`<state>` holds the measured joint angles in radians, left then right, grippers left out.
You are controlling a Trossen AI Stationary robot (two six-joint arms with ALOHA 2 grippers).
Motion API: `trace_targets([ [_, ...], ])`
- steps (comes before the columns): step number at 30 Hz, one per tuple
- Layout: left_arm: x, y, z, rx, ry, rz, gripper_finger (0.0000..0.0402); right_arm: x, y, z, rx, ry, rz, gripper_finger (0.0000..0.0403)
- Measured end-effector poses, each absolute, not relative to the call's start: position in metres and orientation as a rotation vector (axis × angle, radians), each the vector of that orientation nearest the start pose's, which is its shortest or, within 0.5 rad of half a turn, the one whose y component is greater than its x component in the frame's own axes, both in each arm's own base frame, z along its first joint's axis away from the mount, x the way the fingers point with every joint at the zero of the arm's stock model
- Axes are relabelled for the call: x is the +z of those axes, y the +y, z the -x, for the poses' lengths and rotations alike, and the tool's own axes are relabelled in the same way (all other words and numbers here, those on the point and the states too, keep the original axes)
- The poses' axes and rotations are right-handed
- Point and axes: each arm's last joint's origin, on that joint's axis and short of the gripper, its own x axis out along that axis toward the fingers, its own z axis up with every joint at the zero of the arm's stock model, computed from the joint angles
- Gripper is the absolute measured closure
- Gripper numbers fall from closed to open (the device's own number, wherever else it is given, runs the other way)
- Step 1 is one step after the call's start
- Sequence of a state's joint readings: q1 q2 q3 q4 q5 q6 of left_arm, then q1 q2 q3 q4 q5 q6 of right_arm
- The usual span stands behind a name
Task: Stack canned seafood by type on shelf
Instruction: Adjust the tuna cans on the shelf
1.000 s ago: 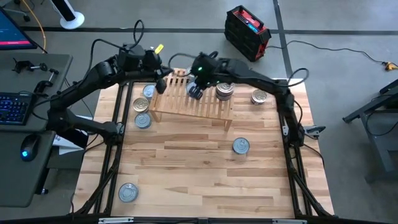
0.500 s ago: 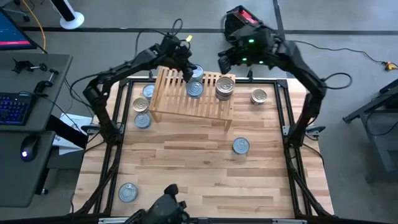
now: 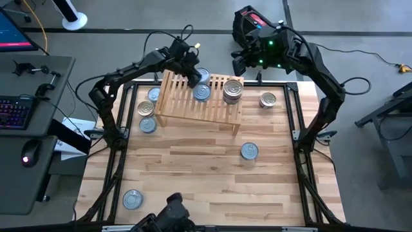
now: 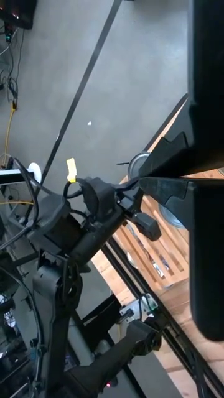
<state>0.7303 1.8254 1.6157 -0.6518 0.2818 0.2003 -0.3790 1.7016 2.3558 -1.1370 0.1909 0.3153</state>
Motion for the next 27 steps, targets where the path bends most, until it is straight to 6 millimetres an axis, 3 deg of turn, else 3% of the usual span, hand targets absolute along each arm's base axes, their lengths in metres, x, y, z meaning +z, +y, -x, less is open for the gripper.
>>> trace_targets([
  [15, 0.315, 0.239, -0.270, 0.455, 0.990, 0.210, 0.0401, 0.512, -0.116, -0.276, -0.611, 0.445, -0.316, 0.0403],
  [27, 0.313, 0.208, -0.274, 0.427, 1.123, 0.302, 0.0401, 0.511, -0.115, -0.276, -0.600, 0.465, -0.286, 0.0403],
])
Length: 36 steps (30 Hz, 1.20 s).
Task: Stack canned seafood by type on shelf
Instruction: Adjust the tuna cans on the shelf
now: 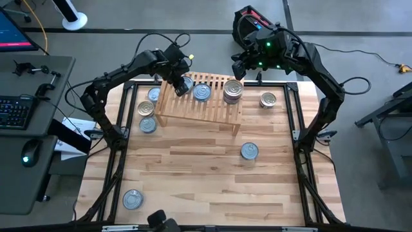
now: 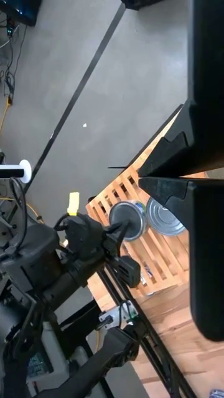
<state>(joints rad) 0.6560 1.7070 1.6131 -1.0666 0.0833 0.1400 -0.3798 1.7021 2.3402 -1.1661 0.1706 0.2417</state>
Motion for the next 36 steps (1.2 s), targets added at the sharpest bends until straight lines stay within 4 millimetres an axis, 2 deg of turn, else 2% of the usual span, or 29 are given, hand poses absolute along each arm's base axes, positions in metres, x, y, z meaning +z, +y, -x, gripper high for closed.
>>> trace_targets([
  [7, 0.312, 0.179, -0.284, 0.362, 1.193, 0.297, 0.0401, 0.511, -0.115, -0.276, -0.591, 0.473, -0.268, 0.0403],
  [10, 0.313, 0.172, -0.292, 0.376, 1.178, 0.245, 0.0401, 0.511, -0.115, -0.276, -0.590, 0.473, -0.266, 0.0403],
  [15, 0.316, 0.169, -0.305, 0.386, 1.093, 0.191, 0.0401, 0.511, -0.115, -0.276, -0.587, 0.474, -0.266, 0.0403],
  [26, 0.317, 0.160, -0.319, 0.368, 1.014, 0.152, 0.0401, 0.511, -0.115, -0.276, -0.571, 0.475, -0.271, 0.0403],
  [36, 0.318, 0.156, -0.324, 0.363, 0.994, 0.121, 0.0401, 0.511, -0.115, -0.276, -0.571, 0.474, -0.271, 0.0403],
])
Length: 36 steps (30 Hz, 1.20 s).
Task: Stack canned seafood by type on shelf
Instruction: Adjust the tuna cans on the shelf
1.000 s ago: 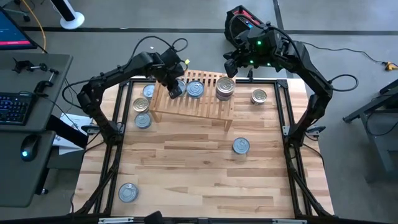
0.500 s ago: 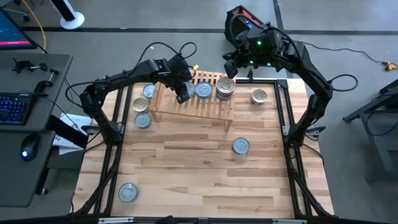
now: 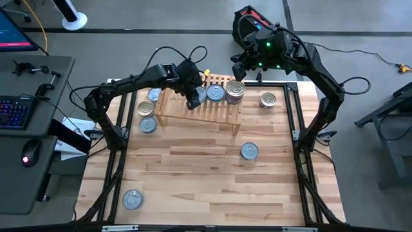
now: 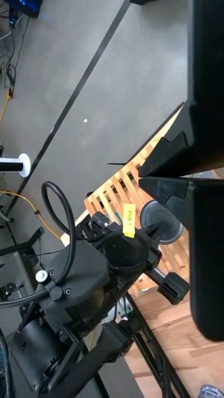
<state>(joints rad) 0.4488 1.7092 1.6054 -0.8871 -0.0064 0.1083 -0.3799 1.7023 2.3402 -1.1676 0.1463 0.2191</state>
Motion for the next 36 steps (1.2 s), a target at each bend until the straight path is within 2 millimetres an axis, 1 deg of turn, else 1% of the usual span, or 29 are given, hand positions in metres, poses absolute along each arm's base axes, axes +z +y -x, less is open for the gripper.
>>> trace_targets([
  [7, 0.3182, 0.1606, -0.3163, 0.408, 1.046, 0.104, 0.0401, 0.5102, -0.1147, -0.2759, -0.571, 0.479, -0.271, 0.0403],
  [17, 0.3254, 0.1621, -0.3156, 0.418, 1.026, 0.098, 0.0401, 0.5103, -0.1199, -0.2737, -0.579, 0.479, -0.270, 0.0403],
  [36, 0.3273, 0.1635, -0.3171, 0.411, 0.998, 0.096, 0.0401, 0.5103, -0.1196, -0.2739, -0.567, 0.479, -0.273, 0.0403],
])
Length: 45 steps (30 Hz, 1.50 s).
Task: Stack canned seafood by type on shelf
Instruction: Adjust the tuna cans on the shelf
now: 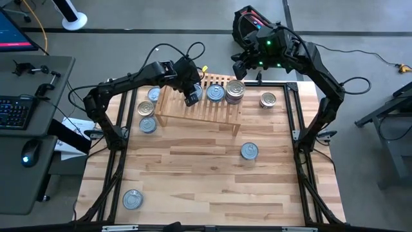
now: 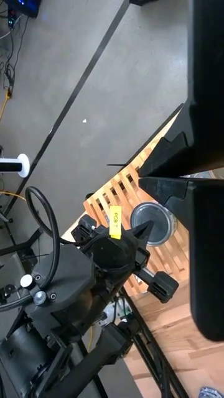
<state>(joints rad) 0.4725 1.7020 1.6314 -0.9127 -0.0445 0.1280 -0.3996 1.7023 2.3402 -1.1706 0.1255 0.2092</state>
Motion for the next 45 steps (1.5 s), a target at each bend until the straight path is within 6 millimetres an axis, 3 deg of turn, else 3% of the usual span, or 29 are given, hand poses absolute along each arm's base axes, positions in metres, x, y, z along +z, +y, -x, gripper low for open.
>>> trace_targets([
  [30, 0.316, 0.170, -0.331, 0.398, 0.985, 0.068, 0.0401, 0.512, -0.119, -0.275, -0.537, 0.461, -0.279, 0.0403],
  [45, 0.323, 0.169, -0.330, 0.423, 0.938, 0.067, 0.0402, 0.513, -0.119, -0.276, -0.536, 0.447, -0.276, 0.0403],
])
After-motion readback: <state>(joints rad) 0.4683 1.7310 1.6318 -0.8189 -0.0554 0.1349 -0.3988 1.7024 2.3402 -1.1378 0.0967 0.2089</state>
